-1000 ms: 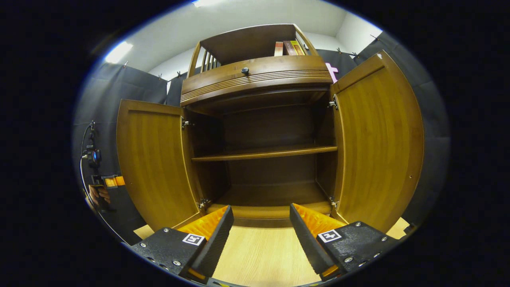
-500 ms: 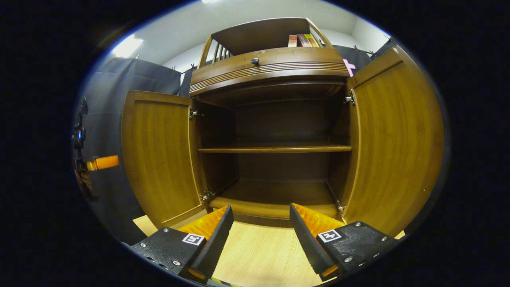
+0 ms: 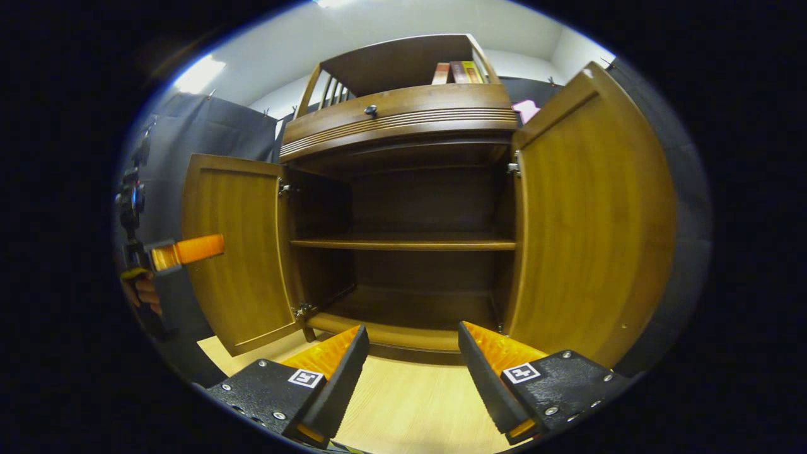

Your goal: Open the right door of the double-door shoe cabinet with the right hand, and open the left door with the left hand.

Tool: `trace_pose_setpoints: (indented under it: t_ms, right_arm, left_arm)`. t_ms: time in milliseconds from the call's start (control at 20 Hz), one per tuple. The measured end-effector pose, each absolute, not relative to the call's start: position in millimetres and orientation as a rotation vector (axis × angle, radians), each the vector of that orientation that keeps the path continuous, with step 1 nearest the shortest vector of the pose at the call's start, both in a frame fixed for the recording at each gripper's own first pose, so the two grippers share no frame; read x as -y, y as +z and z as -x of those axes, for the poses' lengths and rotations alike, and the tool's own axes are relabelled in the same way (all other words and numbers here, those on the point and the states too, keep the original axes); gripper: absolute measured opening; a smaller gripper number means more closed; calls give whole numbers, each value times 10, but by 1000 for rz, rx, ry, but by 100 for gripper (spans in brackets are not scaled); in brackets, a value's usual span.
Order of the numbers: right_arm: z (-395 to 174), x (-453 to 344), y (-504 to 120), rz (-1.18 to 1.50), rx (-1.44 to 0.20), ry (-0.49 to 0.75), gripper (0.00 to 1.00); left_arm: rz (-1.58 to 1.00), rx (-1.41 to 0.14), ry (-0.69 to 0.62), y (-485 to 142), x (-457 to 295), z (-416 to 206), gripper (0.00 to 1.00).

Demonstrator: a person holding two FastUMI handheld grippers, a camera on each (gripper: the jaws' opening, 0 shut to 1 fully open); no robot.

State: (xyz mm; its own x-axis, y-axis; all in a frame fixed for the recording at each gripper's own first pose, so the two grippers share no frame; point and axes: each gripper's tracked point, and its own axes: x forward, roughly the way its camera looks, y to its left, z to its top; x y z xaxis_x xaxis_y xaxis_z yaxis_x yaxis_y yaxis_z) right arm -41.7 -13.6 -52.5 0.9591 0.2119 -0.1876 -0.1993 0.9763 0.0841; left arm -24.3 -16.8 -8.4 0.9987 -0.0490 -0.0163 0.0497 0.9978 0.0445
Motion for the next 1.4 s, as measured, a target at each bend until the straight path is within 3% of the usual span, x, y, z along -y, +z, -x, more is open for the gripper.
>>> trace_pose_setpoints:
  t_ms: [50,100,550,1400]
  right_arm:
    - [441,221,-511,-66,-189,189,88]
    - [468,310,-508,-62,-182,172,88]
    - [485,540,-481,-24,-156,99,88]
    - [407,240,-409,-53,-127,137,88]
  left_arm:
    - [-49,-8,-10,-156,194,183,15]
    - [-36,-6,1,-222,250,147,7]
    - [-14,-22,-28,-414,498,69,96]
    - [-115,53,23,-49,208,149,97]
